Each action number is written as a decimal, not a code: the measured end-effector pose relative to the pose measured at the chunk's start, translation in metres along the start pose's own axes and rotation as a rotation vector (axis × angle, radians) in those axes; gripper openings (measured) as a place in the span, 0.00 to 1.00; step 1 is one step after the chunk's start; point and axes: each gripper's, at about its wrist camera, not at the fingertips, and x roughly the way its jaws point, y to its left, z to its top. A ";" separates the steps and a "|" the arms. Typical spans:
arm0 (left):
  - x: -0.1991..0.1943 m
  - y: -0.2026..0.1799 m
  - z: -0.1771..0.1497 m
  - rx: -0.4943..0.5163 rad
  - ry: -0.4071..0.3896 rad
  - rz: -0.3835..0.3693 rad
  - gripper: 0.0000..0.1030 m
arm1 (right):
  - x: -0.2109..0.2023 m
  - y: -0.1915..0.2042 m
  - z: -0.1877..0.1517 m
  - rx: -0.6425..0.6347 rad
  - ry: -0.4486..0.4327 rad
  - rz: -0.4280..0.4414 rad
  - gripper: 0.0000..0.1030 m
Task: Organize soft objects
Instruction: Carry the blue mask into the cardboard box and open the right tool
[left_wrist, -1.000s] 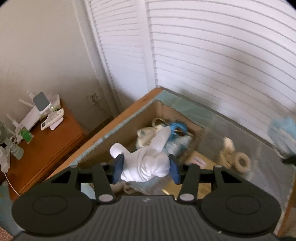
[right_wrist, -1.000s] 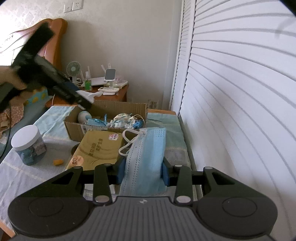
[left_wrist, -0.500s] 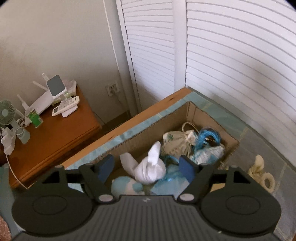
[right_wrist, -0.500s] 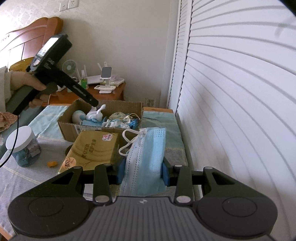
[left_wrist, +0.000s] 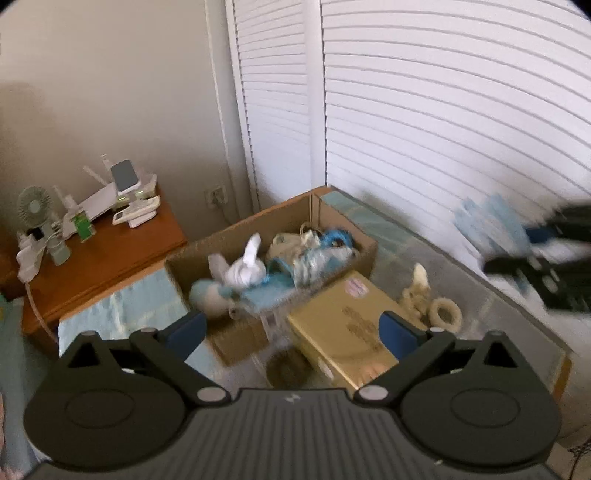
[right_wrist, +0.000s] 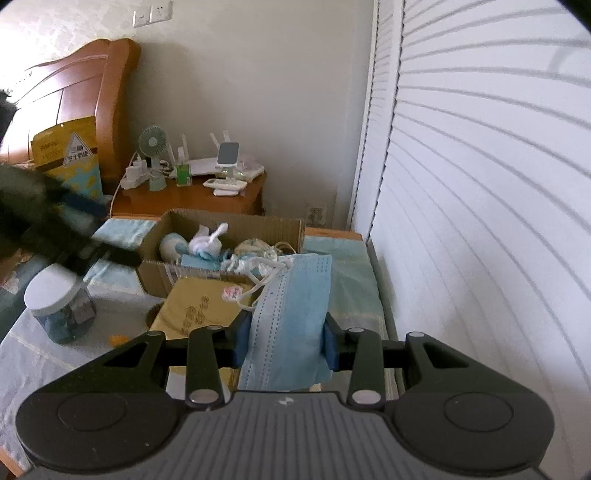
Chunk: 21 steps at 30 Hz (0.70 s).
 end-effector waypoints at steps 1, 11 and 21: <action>-0.004 -0.005 -0.006 0.003 -0.002 0.008 0.97 | 0.001 0.000 0.003 0.002 -0.005 -0.001 0.42; -0.029 -0.038 -0.063 -0.055 0.039 0.065 0.97 | 0.022 0.009 0.036 -0.031 -0.019 0.036 0.42; -0.039 -0.044 -0.084 -0.139 -0.039 0.062 0.97 | 0.070 0.010 0.062 -0.021 0.026 0.099 0.42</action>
